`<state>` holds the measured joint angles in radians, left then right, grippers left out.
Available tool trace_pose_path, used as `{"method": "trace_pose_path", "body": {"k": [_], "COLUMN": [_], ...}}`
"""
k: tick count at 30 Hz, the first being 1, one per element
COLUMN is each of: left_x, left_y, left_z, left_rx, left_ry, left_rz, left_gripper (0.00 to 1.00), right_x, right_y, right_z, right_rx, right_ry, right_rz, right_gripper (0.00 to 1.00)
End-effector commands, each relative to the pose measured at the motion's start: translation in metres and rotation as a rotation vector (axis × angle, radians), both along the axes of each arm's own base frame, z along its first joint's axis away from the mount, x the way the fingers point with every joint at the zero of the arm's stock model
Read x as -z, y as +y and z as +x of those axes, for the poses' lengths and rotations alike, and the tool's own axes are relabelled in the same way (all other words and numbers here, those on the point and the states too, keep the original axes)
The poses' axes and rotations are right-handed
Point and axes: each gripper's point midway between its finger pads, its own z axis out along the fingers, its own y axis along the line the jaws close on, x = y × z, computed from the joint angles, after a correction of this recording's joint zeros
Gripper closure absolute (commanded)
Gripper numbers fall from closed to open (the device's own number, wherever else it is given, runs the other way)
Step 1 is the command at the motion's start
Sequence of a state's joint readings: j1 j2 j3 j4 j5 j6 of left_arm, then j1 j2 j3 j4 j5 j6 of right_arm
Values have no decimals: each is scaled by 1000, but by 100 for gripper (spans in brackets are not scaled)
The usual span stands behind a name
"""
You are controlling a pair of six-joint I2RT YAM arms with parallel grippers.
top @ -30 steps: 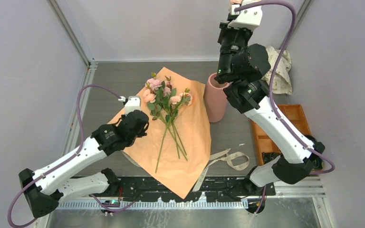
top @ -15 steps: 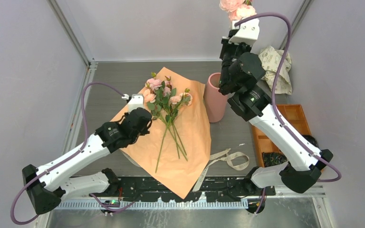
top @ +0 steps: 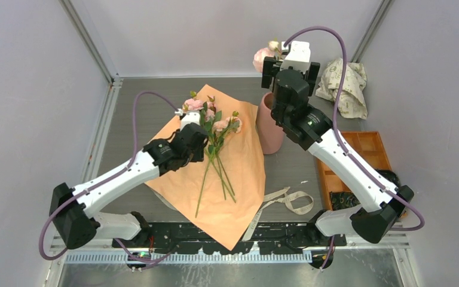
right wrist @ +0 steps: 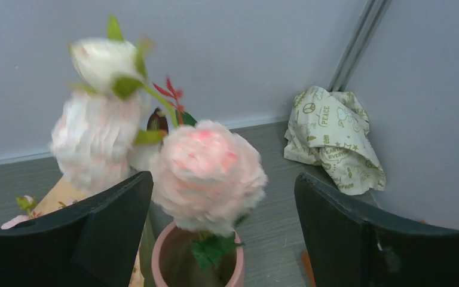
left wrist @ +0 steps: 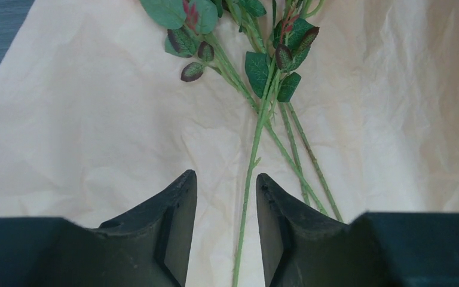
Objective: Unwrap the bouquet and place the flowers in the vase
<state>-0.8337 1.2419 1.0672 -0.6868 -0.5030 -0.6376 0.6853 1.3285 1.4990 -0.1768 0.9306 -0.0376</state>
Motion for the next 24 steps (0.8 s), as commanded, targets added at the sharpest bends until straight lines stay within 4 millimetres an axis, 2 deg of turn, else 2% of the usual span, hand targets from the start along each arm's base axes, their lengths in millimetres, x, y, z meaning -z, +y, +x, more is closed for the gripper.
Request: {"method": "trace_pose_path", "body": {"k": [1, 5, 10, 18, 24], "left_x": [-14, -8, 11, 64, 89], "left_y": [-23, -27, -31, -54, -65], "left_z": [20, 36, 58, 81, 91], "left_rx": [42, 40, 38, 80, 100], "left_ry": [-18, 16, 61, 164, 214], "left_rz": [-68, -53, -10, 61, 96], "left_gripper": [55, 52, 53, 68, 70], "right_x": [-26, -43, -54, -47, -34], "right_y": [-9, -17, -19, -16, -25], "right_z": [-18, -40, -69, -98, -106], "right_rx": [-22, -71, -179, -298, -283], "right_ry": [-51, -84, -105, -71, -46], "right_rz": [120, 216, 324, 409, 397], "right_gripper": [2, 1, 0, 0, 1]}}
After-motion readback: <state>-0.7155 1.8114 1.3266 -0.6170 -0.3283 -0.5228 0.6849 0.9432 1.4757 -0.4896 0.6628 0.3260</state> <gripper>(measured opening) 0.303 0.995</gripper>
